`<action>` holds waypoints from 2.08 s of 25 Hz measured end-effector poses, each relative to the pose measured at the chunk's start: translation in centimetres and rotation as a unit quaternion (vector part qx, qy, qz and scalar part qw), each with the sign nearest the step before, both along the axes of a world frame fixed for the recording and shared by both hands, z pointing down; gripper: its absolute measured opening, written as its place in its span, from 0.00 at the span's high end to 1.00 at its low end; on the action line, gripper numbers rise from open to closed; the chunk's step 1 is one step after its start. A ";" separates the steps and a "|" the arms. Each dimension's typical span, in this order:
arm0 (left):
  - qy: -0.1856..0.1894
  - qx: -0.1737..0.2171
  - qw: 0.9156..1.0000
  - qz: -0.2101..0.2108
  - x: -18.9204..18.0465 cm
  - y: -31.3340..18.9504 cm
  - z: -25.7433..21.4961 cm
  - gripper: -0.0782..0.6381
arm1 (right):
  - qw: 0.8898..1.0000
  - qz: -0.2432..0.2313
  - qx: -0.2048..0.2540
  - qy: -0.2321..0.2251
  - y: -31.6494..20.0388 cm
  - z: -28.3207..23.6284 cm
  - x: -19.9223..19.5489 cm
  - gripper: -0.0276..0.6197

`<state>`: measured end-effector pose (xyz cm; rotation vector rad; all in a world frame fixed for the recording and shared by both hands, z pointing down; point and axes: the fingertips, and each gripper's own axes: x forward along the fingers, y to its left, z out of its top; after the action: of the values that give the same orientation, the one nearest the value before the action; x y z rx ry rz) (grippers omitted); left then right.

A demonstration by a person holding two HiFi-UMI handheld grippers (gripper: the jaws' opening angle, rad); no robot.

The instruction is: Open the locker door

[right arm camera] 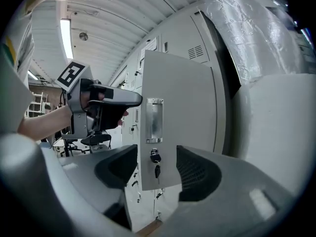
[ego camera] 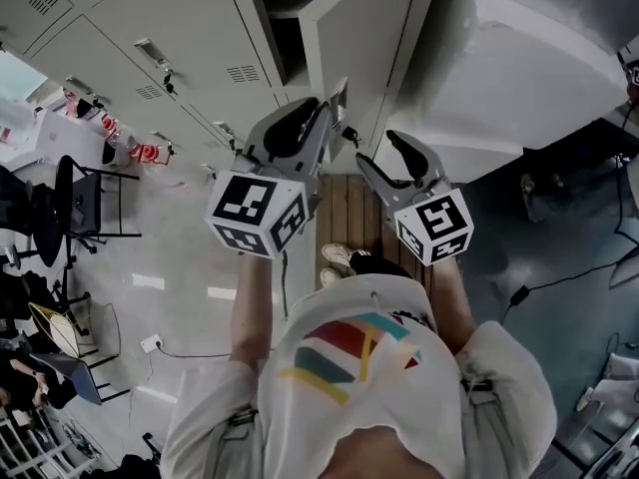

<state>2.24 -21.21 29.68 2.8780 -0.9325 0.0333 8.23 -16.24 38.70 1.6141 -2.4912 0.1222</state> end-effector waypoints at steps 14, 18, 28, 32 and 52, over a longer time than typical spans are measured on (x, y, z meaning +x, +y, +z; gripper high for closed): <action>0.019 -0.020 0.997 0.067 2.6 3.1 0.0 0.81 | 0.999 0.040 0.009 0.001 2.1 -1.0 2.5 0.59; 0.011 -0.014 0.996 0.087 3.9 4.3 -0.1 0.81 | 0.999 0.052 0.016 0.001 2.8 -1.6 3.6 0.59; 0.013 -0.007 0.989 0.148 8.1 7.7 0.1 0.81 | 0.996 0.090 0.015 0.004 4.6 -1.5 5.8 0.59; 0.016 -0.011 0.985 0.171 9.9 8.6 0.2 0.81 | 0.993 0.120 0.008 0.004 5.7 -1.1 7.8 0.59; -0.004 0.001 0.966 0.260 18.8 10.9 0.4 0.81 | 0.976 0.217 0.004 -0.011 9.0 -0.7 14.1 0.59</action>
<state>21.01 -10.29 30.12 3.0343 -0.1528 0.0894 22.34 -7.21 38.01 2.1431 -2.1115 0.1850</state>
